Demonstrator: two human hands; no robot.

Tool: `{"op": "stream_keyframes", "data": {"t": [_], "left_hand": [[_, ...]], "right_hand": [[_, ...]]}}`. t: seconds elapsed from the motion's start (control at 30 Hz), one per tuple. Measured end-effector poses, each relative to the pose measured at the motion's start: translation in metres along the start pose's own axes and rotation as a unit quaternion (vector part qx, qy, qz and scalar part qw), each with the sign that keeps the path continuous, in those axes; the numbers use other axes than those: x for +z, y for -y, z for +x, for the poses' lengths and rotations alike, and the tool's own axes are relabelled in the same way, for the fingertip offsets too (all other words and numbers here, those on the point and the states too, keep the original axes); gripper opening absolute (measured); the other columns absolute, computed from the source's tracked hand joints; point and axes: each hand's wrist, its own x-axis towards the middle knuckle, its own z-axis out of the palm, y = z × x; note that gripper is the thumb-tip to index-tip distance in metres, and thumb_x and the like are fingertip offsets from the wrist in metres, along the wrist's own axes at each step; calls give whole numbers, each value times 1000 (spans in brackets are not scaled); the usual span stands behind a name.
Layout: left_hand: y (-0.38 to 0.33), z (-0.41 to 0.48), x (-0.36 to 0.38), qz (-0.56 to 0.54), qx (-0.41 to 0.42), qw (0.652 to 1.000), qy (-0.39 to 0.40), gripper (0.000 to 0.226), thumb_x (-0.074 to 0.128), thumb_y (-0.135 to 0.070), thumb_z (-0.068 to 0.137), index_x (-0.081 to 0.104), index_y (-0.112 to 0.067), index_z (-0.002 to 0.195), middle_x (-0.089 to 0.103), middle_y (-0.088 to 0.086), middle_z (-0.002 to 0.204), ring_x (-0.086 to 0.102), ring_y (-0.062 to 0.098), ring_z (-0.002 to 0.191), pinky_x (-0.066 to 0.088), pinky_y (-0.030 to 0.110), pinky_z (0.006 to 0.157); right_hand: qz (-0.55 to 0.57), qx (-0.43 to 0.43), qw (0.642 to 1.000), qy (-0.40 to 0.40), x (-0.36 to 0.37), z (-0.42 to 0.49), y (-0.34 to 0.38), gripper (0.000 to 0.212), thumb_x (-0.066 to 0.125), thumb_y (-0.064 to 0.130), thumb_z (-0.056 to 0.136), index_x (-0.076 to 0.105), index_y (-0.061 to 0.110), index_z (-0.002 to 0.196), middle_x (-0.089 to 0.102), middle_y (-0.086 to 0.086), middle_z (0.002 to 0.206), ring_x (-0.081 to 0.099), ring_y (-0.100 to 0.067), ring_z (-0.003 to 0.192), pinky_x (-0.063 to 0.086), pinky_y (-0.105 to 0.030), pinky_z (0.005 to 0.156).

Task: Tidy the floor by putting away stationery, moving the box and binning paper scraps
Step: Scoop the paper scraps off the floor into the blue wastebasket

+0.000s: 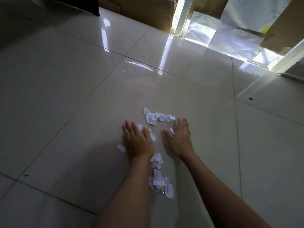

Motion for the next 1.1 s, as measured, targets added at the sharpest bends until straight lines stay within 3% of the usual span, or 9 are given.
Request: {"op": "stream_keyframes", "data": {"t": [0.13,0.33,0.43,0.53,0.63,0.77,0.83,0.97,1.1], "left_hand": [[2,-18,17,29,73,997,27,55,31,-28,86,68,7,108,62,29,121,60,43,115,39,51,103],[14,-39,9,-71,81,993,-43,53,30,-23,91,66,12,108,64,28,119,53,45,122,28,34,105],[32,-31,-2,31,14,992,-119,46,39,-20,89,65,14,106,63,34,116,57,51,112,33,43,99],[32,-26,-7,78,-68,992,-76,52,37,-24,88,64,16,107,59,37,120,56,52,113,43,55,96],[20,-27,-3,50,-73,996,-29,57,31,-26,89,66,15,105,59,37,120,56,50,115,37,63,98],[7,-37,-1,-28,24,999,-19,50,30,-23,92,66,7,76,69,28,84,67,42,80,51,41,75],[1,-43,-4,-81,92,992,-43,45,29,-25,92,57,2,67,62,23,69,60,38,64,42,33,62],[-8,-39,-12,-79,111,988,-70,47,27,-26,91,63,3,83,66,21,84,60,37,76,42,33,69],[-9,3,-30,65,113,991,-2,58,20,-36,91,52,-1,126,46,19,141,41,35,130,36,42,102]], "right_hand": [[12,14,1000,19,0,36,4,71,40,45,96,9,12,152,-5,-2,161,-7,-17,148,-1,-41,119],[-102,-127,982,96,18,46,8,56,29,48,99,14,33,151,-2,4,161,-5,-16,148,-8,-42,117],[-115,-220,963,108,27,17,1,51,26,44,97,36,28,144,15,-2,159,12,-24,148,5,-46,117],[-131,-311,937,93,32,-25,-21,45,37,34,90,58,18,127,45,-13,145,46,-36,131,31,-59,105],[-121,-360,921,85,28,-62,-43,40,32,36,98,55,20,127,47,-13,144,46,-32,131,27,-50,111],[-64,-239,969,-4,10,-67,-47,56,26,48,98,51,13,134,39,-12,149,33,-26,139,17,-42,115],[-27,-124,991,-40,0,-54,-40,60,31,46,96,40,9,142,27,-12,155,21,-25,145,10,-38,116],[-29,-75,996,25,-10,-25,-14,59,37,34,100,17,9,150,3,-7,161,3,-19,148,6,-35,119],[-127,-133,973,142,0,-4,18,61,29,34,102,2,13,152,-10,-3,160,-5,-20,148,2,-43,119]]}}
